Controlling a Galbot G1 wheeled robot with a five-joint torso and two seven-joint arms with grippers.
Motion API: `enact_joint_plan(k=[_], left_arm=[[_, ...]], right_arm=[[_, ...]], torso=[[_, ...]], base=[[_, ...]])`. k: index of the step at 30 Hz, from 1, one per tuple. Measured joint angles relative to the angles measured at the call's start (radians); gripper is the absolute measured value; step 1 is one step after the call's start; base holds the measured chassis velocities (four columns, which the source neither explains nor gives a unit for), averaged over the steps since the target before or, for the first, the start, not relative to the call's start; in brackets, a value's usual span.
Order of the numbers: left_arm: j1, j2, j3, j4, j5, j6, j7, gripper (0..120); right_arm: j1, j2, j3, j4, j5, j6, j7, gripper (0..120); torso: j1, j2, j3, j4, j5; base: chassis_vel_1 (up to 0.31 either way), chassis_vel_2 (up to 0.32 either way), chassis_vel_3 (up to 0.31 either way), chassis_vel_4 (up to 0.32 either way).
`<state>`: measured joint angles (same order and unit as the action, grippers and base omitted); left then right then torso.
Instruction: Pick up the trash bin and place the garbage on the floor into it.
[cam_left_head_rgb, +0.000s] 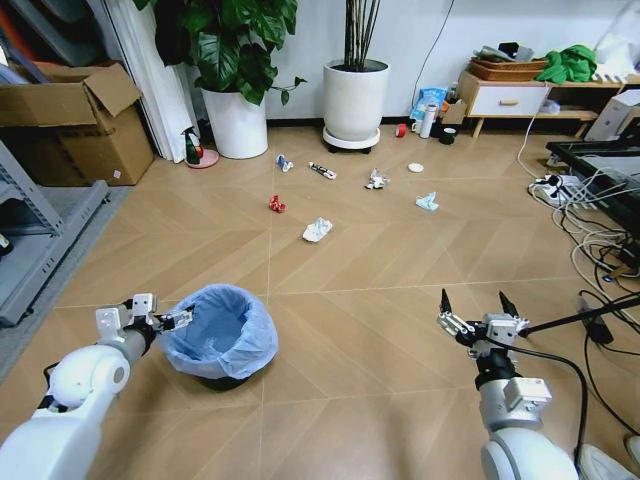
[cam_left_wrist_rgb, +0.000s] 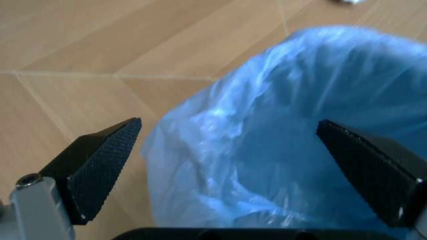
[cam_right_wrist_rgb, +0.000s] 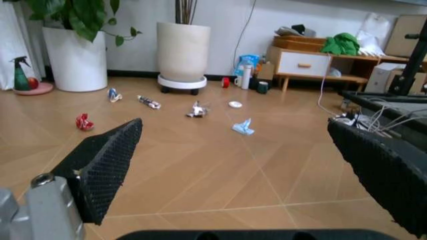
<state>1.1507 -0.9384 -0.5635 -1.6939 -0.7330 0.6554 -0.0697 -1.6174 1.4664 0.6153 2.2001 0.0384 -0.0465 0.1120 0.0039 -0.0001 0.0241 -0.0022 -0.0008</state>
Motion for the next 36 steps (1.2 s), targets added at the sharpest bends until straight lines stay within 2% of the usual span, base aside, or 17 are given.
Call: enact_joint_plan(k=[10, 18, 22, 23, 25, 26, 29, 30, 34, 35, 36], left_arm=[[-0.052, 0.005, 0.052, 0.083, 0.015, 0.012, 0.018, 100], [-0.069, -0.002, 0.073, 0.135, 0.026, 0.011, 0.020, 86], [-0.077, -0.002, 0.081, 0.143, 0.026, 0.011, 0.024, 70], [-0.077, -0.002, 0.081, 0.143, 0.026, 0.011, 0.024, 70], [-0.087, -0.002, 0.087, 0.152, 0.026, 0.010, 0.028, 56], [-0.087, -0.002, 0.087, 0.152, 0.026, 0.010, 0.028, 56], [-0.093, -0.004, 0.092, 0.162, 0.028, 0.008, 0.034, 42], [-0.093, -0.004, 0.092, 0.162, 0.028, 0.008, 0.034, 42], [-0.095, -0.009, 0.095, 0.163, 0.036, 0.007, 0.044, 25], [-0.095, -0.009, 0.095, 0.163, 0.036, 0.007, 0.044, 25], [-0.095, -0.010, 0.097, 0.163, 0.041, 0.005, 0.044, 19]], right_arm=[[0.017, -0.004, 0.002, -0.020, 0.004, 0.006, 0.000, 100], [0.022, 0.000, 0.002, -0.029, 0.004, 0.015, -0.003, 100], [0.026, 0.002, 0.003, -0.033, 0.004, 0.016, -0.003, 100], [0.026, 0.002, 0.003, -0.033, 0.004, 0.016, -0.003, 100], [0.028, 0.002, 0.003, -0.034, 0.004, 0.016, -0.003, 100], [0.028, 0.002, 0.003, -0.034, 0.004, 0.016, -0.003, 100], [0.029, 0.000, 0.006, -0.035, 0.004, 0.016, -0.004, 100], [0.029, 0.000, 0.006, -0.035, 0.004, 0.016, -0.004, 100], [0.033, 0.000, 0.007, -0.036, 0.005, 0.012, -0.003, 100], [0.033, 0.000, 0.007, -0.036, 0.005, 0.012, -0.003, 100], [0.034, 0.000, 0.006, -0.036, 0.007, 0.010, -0.002, 100]], torso=[[0.000, 0.000, 0.000, -0.0001, 0.0000], [0.000, 0.000, 0.000, 0.0000, 0.0000], [0.000, 0.000, 0.000, 0.0000, 0.0001], [0.000, 0.000, 0.000, 0.0000, 0.0001], [0.000, 0.000, 0.000, -0.0001, 0.0001], [0.000, 0.000, 0.000, -0.0001, 0.0001], [0.000, 0.000, 0.000, -0.0001, 0.0000], [0.000, 0.000, 0.000, -0.0001, 0.0000], [0.000, 0.000, 0.000, 0.0000, 0.0003], [0.000, 0.000, 0.000, 0.0000, 0.0003], [0.000, 0.000, 0.000, 0.0000, 0.0004]], base=[[0.000, 0.000, 0.000, 0.000], [0.000, 0.000, 0.000, 0.000], [0.000, 0.000, 0.000, 0.000], [0.000, 0.000, 0.000, 0.000], [0.000, 0.000, 0.000, 0.000], [0.000, 0.000, 0.000, 0.000], [0.000, 0.000, 0.000, 0.000], [0.000, 0.000, 0.000, 0.000], [0.000, 0.000, 0.000, 0.000], [0.000, 0.000, 0.000, 0.000], [0.000, 0.000, 0.000, 0.000]])
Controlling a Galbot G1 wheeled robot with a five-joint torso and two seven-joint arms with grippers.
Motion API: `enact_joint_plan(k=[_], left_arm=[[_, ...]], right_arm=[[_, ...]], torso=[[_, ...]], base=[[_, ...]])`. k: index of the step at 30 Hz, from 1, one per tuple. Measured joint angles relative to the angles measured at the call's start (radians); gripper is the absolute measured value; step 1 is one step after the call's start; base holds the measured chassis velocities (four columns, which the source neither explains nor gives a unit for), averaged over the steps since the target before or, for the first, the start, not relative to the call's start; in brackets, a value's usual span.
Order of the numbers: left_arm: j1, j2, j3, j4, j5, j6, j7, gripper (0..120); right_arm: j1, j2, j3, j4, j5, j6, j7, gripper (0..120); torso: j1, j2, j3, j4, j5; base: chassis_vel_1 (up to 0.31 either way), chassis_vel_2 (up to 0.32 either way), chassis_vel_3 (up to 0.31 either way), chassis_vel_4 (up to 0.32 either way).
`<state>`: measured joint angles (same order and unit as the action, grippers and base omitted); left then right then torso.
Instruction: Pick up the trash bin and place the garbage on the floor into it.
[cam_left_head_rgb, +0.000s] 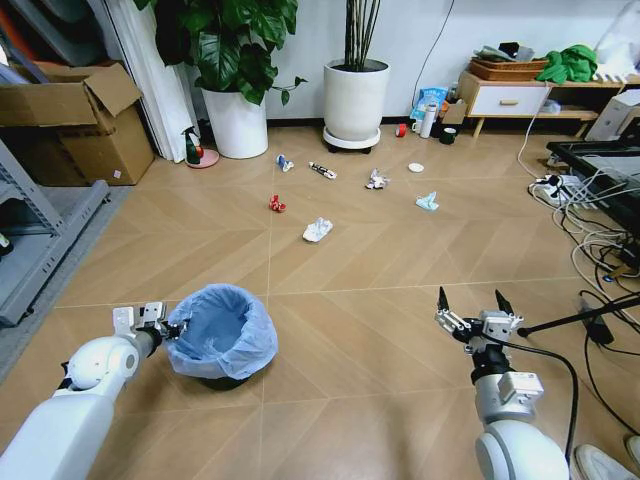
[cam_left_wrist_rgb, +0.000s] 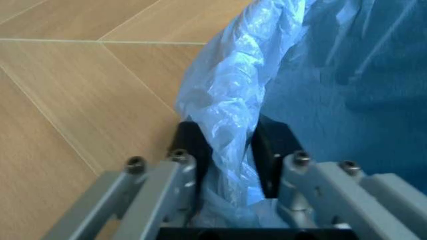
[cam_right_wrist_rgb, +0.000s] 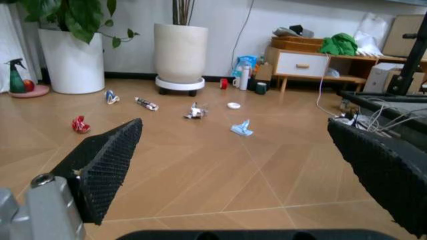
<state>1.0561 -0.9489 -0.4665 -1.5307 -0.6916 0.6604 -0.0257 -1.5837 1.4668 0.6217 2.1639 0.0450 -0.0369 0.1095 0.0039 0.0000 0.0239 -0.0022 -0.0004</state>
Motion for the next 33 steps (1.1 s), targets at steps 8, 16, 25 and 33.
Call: enact_joint_plan(k=[8, 16, 25, 33], left_arm=[[0.021, -0.010, -0.010, -0.021, 0.008, -0.015, -0.003, 0], [0.105, -0.032, -0.083, -0.162, -0.026, -0.053, -0.096, 0], [0.177, -0.077, -0.155, -0.402, -0.043, -0.103, -0.258, 0], [0.241, -0.126, -0.157, -0.558, 0.038, -0.142, -0.300, 0]], right_arm=[[0.007, -0.005, 0.001, 0.010, 0.021, -0.037, 0.020, 100], [0.028, -0.020, 0.011, 0.033, 0.051, -0.096, 0.060, 100], [0.023, -0.053, 0.033, 0.076, 0.069, -0.107, 0.067, 100], [-0.004, -0.048, 0.038, 0.095, 0.060, -0.117, 0.062, 100]], torso=[[0.000, 0.000, 0.000, -0.0003, -0.0010], [0.000, 0.000, 0.000, 0.0000, -0.0005], [0.000, 0.000, 0.000, 0.0000, -0.0002], [0.000, 0.000, 0.000, -0.0001, -0.0002]], base=[[0.000, 0.000, 0.000, 0.000], [0.000, 0.000, 0.000, 0.000], [0.000, 0.000, 0.000, 0.000], [0.000, 0.000, 0.000, 0.000]])
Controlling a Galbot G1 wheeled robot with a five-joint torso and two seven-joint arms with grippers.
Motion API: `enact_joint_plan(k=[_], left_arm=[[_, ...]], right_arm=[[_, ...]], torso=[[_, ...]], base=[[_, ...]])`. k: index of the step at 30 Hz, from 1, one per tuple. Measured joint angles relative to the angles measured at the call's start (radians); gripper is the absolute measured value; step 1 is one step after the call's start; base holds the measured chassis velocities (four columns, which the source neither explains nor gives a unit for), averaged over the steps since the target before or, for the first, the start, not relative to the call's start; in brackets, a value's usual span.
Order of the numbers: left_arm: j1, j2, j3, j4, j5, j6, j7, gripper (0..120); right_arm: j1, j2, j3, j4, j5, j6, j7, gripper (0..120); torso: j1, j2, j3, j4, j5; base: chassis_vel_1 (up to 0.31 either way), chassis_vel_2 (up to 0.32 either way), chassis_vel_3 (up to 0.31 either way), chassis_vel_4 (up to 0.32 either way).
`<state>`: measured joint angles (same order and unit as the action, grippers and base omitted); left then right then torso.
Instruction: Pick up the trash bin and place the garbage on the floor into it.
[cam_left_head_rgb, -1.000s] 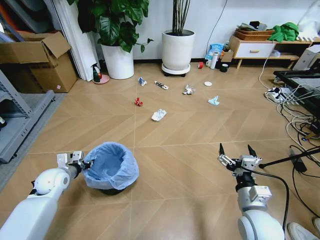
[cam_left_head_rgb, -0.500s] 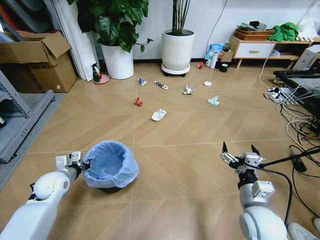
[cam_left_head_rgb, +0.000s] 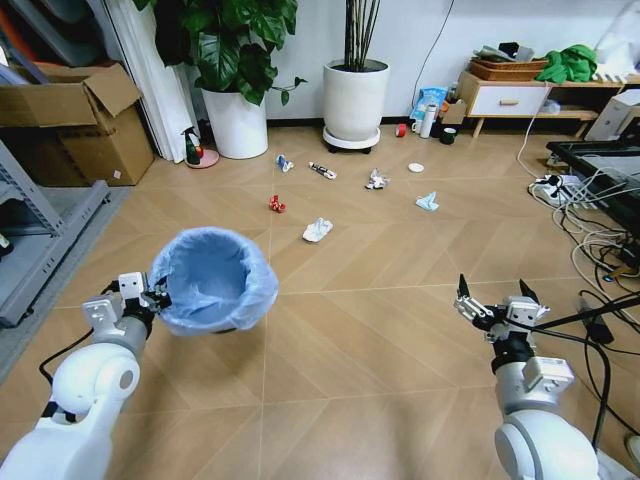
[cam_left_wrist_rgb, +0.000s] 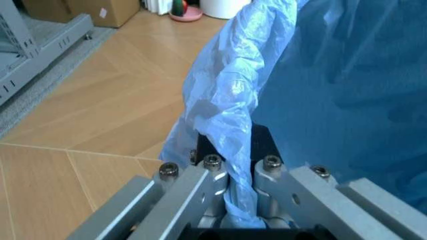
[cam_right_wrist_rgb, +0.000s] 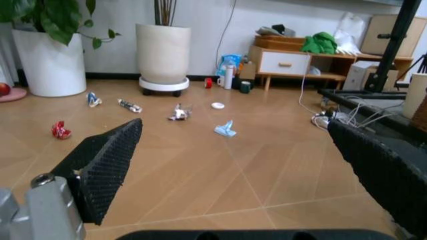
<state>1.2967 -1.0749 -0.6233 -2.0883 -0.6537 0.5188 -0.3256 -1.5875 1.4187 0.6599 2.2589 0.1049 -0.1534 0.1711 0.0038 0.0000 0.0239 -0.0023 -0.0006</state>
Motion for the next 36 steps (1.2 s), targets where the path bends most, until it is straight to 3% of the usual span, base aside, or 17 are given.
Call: enact_joint_plan(k=[13, 18, 19, 22, 24, 27, 29, 32, 33, 36], left_arm=[[0.087, -0.021, -0.005, -0.078, 0.046, -0.014, 0.017, 0], [0.092, -0.022, -0.003, -0.083, 0.052, -0.017, 0.018, 0], [0.093, -0.022, -0.003, -0.085, 0.053, -0.017, 0.018, 0], [0.096, -0.022, -0.002, -0.088, 0.054, -0.017, 0.019, 0], [0.098, -0.022, -0.002, -0.092, 0.057, -0.018, 0.019, 0], [0.101, -0.022, 0.000, -0.092, 0.062, -0.019, 0.023, 0], [0.104, -0.022, 0.001, -0.093, 0.068, -0.023, 0.025, 0], [0.105, -0.022, 0.002, -0.093, 0.072, -0.024, 0.027, 0], [0.106, -0.022, 0.002, -0.093, 0.079, -0.027, 0.030, 0], [0.107, -0.024, 0.003, -0.092, 0.083, -0.029, 0.034, 0]], right_arm=[[-0.023, 0.009, -0.006, 0.011, -0.021, 0.014, -0.011, 100], [-0.026, 0.006, -0.005, 0.017, -0.022, 0.015, -0.012, 100], [-0.026, 0.006, -0.005, 0.018, -0.023, 0.016, -0.013, 100], [-0.025, 0.007, -0.005, 0.018, -0.024, 0.018, -0.014, 100], [-0.025, 0.009, -0.006, 0.018, -0.026, 0.020, -0.014, 100], [-0.025, 0.011, -0.008, 0.018, -0.031, 0.022, -0.015, 100], [-0.024, 0.013, -0.009, 0.018, -0.032, 0.023, -0.015, 100], [-0.023, 0.013, -0.009, 0.017, -0.033, 0.024, -0.016, 100], [-0.022, 0.013, -0.009, 0.015, -0.033, 0.024, -0.016, 100], [-0.022, 0.013, -0.009, 0.014, -0.034, 0.025, -0.016, 100]], torso=[[0.000, 0.000, 0.000, 0.0001, 0.0003], [0.000, 0.000, 0.000, -0.0003, -0.0006], [0.000, 0.000, 0.000, 0.0001, 0.0007], [0.000, 0.000, 0.000, -0.0001, -0.0010], [0.000, 0.000, 0.000, 0.0002, 0.0006], [0.000, 0.000, 0.000, -0.0001, -0.0010], [0.000, 0.000, 0.000, 0.0000, 0.0007], [0.000, 0.000, 0.000, 0.0001, -0.0007], [0.000, 0.000, 0.000, 0.0002, 0.0006], [0.000, 0.000, 0.000, -0.0001, -0.0011]], base=[[-0.082, 0.080, 0.083, -0.084], [-0.219, 0.203, 0.199, -0.222], [-0.220, 0.225, 0.201, -0.204], [-0.215, 0.221, 0.216, -0.197], [-0.208, 0.217, 0.204, -0.189], [-0.204, 0.211, 0.211, -0.194], [-0.213, 0.216, 0.214, -0.226], [-0.204, 0.234, 0.211, -0.214], [-0.209, 0.202, 0.216, -0.215], [-0.210, 0.218, 0.207, -0.224]])
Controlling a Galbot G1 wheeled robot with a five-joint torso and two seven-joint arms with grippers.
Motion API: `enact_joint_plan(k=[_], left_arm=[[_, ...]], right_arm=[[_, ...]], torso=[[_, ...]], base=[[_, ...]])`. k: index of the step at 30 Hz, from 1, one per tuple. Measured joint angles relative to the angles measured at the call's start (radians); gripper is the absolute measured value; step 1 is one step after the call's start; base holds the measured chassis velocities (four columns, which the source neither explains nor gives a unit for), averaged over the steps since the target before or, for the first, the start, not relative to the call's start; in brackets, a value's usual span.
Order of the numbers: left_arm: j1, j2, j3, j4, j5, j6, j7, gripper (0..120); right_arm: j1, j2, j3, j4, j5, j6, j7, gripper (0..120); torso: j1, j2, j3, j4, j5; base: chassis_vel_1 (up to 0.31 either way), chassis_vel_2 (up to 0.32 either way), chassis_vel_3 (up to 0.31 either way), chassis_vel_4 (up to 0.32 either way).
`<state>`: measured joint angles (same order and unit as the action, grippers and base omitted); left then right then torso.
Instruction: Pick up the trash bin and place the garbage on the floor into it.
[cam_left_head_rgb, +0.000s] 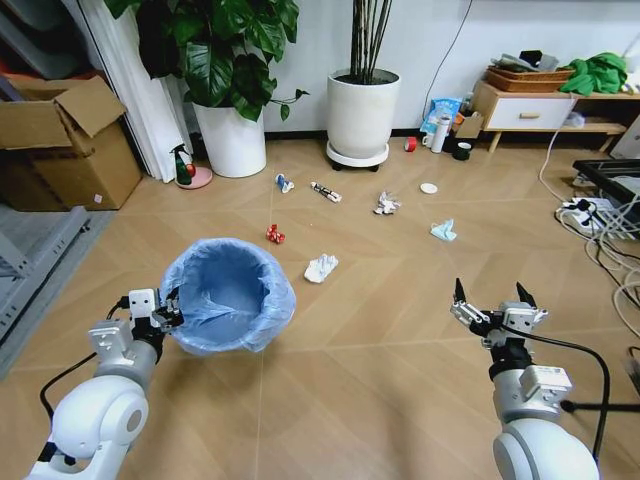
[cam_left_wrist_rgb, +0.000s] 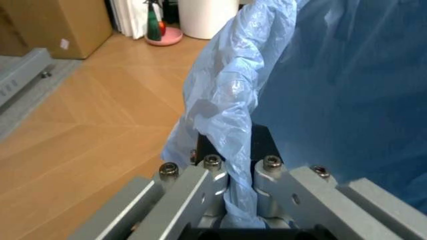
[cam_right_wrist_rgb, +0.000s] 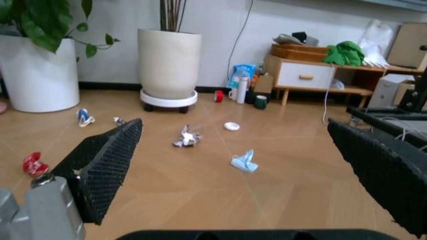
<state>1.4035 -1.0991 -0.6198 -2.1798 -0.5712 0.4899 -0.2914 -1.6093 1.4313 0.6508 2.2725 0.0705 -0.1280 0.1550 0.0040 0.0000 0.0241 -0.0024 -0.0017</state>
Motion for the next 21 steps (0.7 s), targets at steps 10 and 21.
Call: enact_joint_plan(k=[10, 21], left_arm=[[0.002, -0.003, 0.004, 0.005, 0.006, -0.002, 0.007, 0], [-0.006, -0.004, 0.009, 0.018, 0.005, -0.002, 0.014, 0]], right_arm=[[0.001, 0.005, -0.003, -0.008, -0.009, 0.005, -0.003, 100], [0.001, 0.010, -0.003, -0.013, -0.015, 0.006, -0.004, 100]], torso=[[0.000, 0.000, 0.000, 0.0000, 0.0000], [0.000, 0.000, 0.000, 0.0002, 0.0014]], base=[[-0.206, 0.220, 0.201, -0.220], [-0.106, 0.211, 0.102, -0.213]])
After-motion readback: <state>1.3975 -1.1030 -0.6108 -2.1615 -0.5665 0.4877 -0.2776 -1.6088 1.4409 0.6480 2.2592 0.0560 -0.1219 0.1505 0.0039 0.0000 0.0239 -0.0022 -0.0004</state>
